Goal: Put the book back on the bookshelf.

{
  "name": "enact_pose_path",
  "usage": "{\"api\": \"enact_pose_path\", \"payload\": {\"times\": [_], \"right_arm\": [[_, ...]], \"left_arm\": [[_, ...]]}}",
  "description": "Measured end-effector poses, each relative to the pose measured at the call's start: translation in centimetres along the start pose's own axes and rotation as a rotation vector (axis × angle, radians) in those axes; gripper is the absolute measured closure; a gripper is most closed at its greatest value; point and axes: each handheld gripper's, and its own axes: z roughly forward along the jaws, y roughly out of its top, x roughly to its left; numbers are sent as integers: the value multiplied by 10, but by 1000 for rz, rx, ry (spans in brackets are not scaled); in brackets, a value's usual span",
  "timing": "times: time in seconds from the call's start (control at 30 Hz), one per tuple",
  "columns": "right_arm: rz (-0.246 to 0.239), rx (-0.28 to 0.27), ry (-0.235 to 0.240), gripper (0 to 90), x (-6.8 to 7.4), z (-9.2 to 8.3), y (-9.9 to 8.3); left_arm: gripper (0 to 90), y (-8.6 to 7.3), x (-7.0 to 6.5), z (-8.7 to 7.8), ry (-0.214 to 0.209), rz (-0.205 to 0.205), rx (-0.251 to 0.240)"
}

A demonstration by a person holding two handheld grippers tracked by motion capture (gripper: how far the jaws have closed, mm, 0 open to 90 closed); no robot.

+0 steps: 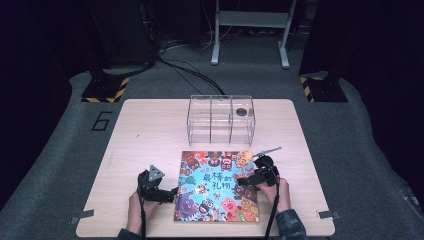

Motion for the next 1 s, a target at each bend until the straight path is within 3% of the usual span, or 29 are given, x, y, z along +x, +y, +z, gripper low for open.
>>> {"api": "enact_pose_path", "payload": {"times": [0.03,0.07,0.1,0.13,0.2,0.33,0.4,0.43,0.6,0.77,1.0], "right_arm": [[-10,-16,16,61,0,-2,0],[-5,-54,80,178,4,-9,1],[-4,-67,130,160,7,-10,3],[-23,-65,111,159,10,-10,6],[-69,-15,15,149,17,-9,13],[-39,47,-39,147,11,1,16],[-32,38,-22,147,8,0,15],[-28,50,-29,148,7,-2,15],[-12,65,-73,145,2,-2,16],[3,78,-82,152,-5,1,16],[-1,122,-93,165,-3,6,22]], "left_arm": [[3,0,0,0,0,0,0],[2,0,0,0,0,0,0],[3,0,0,0,0,0,0],[2,0,0,0,0,0,0],[2,0,0,0,0,0,0],[3,0,0,0,0,0,0],[3,0,1,0,1,16,1],[3,0,0,0,-1,-1,0],[3,0,0,0,0,4,0],[3,0,0,0,0,8,1],[5,0,1,0,1,19,2]]}}
